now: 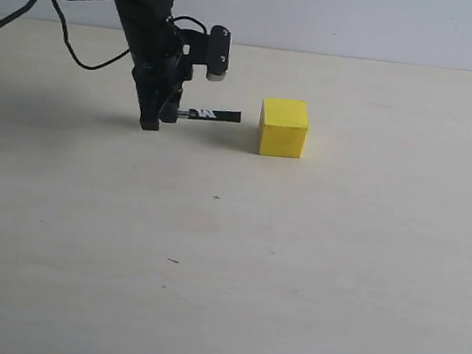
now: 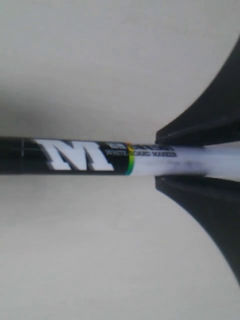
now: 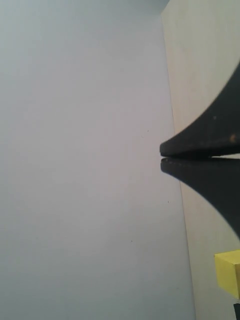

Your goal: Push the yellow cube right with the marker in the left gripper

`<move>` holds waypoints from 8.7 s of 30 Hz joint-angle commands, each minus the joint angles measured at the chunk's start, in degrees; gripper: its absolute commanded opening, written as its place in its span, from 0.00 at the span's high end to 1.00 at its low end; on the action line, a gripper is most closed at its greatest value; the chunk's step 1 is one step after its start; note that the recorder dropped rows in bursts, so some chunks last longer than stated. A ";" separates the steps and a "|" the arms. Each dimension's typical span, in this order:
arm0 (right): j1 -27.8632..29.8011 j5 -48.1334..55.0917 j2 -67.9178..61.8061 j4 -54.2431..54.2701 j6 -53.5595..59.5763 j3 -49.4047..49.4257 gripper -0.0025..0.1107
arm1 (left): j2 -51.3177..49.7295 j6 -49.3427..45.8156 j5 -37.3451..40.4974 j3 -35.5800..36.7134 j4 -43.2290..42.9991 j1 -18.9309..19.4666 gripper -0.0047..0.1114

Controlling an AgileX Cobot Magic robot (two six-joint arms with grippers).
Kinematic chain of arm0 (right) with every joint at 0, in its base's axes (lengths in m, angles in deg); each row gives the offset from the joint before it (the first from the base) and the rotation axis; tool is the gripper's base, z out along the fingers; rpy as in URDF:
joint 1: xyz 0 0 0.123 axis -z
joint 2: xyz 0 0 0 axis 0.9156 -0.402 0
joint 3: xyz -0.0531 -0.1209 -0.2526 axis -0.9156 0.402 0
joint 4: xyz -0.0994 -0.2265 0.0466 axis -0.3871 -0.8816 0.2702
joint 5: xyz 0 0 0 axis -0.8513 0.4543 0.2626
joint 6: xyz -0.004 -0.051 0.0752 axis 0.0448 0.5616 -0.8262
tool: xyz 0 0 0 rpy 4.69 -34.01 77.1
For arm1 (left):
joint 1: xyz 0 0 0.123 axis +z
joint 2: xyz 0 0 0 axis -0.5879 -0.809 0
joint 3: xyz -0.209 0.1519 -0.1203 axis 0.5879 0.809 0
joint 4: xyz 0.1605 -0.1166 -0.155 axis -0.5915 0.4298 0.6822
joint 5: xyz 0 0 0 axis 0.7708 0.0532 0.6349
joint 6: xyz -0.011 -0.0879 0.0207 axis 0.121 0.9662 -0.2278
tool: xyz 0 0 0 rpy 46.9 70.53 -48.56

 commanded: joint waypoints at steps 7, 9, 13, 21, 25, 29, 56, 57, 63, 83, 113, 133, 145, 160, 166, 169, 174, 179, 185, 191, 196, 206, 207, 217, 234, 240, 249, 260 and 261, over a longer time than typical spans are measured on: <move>0.18 -0.02 0.40 0.08 0.24 0.29 0.98 | -3.84 5.38 1.43 -11.21 0.40 -6.39 0.96; 0.18 -0.02 0.40 0.08 0.24 0.29 0.98 | -3.84 5.38 6.22 -11.21 -0.83 -5.00 0.96; 0.18 -0.02 0.40 0.08 0.24 0.29 0.98 | -4.68 6.49 11.07 -11.21 -3.59 -4.45 0.96; 0.18 -0.02 0.40 0.08 0.24 0.29 0.98 | -4.68 6.24 6.09 -11.21 -3.24 -6.49 0.96; 0.18 -0.02 0.40 0.08 0.24 0.29 0.98 | -4.68 6.24 5.98 -11.21 -3.24 -6.46 0.96; 0.18 -0.02 0.40 0.08 0.24 0.29 0.98 | -4.68 6.24 5.98 -11.21 -3.24 -6.46 0.96; 0.18 -0.02 0.40 0.07 0.24 0.29 0.98 | -7.89 5.47 -1.80 -15.72 0.06 -9.65 0.96; 0.18 -0.02 0.40 0.07 0.24 0.29 0.98 | -7.89 6.16 -0.38 -16.19 0.06 -9.19 0.96; 0.18 -0.02 0.40 -0.04 0.24 0.29 0.98 | -7.98 11.57 2.25 -16.72 -2.04 -8.47 0.96; 0.18 -0.02 0.40 0.10 0.09 0.29 0.98 | -9.50 15.23 -4.87 -16.72 -3.48 -12.34 0.96; 0.18 -0.02 0.40 0.09 0.09 0.29 0.98 | -8.71 17.79 2.94 -16.72 -12.49 -14.79 0.96; 0.18 -0.02 0.40 -0.02 0.25 0.29 0.98 | -8.71 28.52 2.16 -16.72 -20.31 -18.35 0.96; 0.18 -0.02 0.40 -0.13 0.25 0.29 0.98 | -8.27 36.08 4.71 -16.37 -29.09 -22.03 0.96; 0.18 -0.02 0.40 0.09 0.15 0.29 0.98 | 2.84 58.94 -16.43 11.03 -54.82 -22.88 0.96; 0.18 -0.02 0.40 -0.04 0.27 0.29 0.98 | 2.45 58.94 -19.51 11.03 -56.67 -24.34 0.96; 0.18 -0.02 0.40 -0.04 0.27 0.29 0.98 | 2.45 58.94 -19.91 11.03 -58.35 -24.83 0.96; 0.18 -0.02 0.40 -0.04 0.27 0.29 0.98 | 2.35 60.52 -18.96 11.03 -58.44 -24.83 0.96; 0.18 -0.02 0.40 0.09 0.27 0.29 0.98 | 2.35 66.42 -20.57 11.03 -58.44 -22.92 0.96; 0.18 -0.02 0.40 0.09 0.31 0.29 0.98 | -0.63 64.79 -20.50 11.97 -63.80 -22.87 0.96; 0.18 -0.02 0.40 -0.01 0.31 0.29 0.98 | -3.16 72.37 -20.50 11.97 -69.92 -23.37 0.96; 0.18 -0.02 0.40 -0.02 0.20 0.29 0.98 | -3.46 74.74 -20.24 11.97 -73.49 -23.37 0.96; 0.18 -0.02 0.40 0.10 0.20 0.29 0.98 | -3.46 77.16 -23.06 11.03 -78.17 -27.40 0.96; 0.18 -0.02 0.40 0.10 0.20 0.29 0.98 | -3.46 77.71 -23.73 10.44 -78.17 -27.83 0.96; 0.18 -0.02 0.40 0.09 0.31 0.29 0.98 | -3.46 78.12 -18.53 7.29 -73.28 -27.74 0.96; 0.18 -0.02 0.40 0.09 0.28 0.29 0.98 | -6.51 81.12 -24.12 2.80 -68.77 -29.05 0.96; 0.18 -0.02 0.40 0.09 0.28 0.29 0.98 | -7.72 81.41 -20.06 -1.10 -65.84 -28.65 0.96; 0.18 -0.02 0.40 -0.02 0.15 0.29 0.98 | -7.72 80.77 -19.49 -2.05 -61.34 -28.63 0.96; 0.18 -0.02 0.40 0.09 0.27 0.29 0.98 | -8.19 78.00 -18.18 -3.40 -55.12 -28.33 0.96; 0.18 -0.02 0.40 0.09 0.27 0.29 0.98 | -8.59 77.08 -17.76 -4.24 -53.76 -28.33 0.96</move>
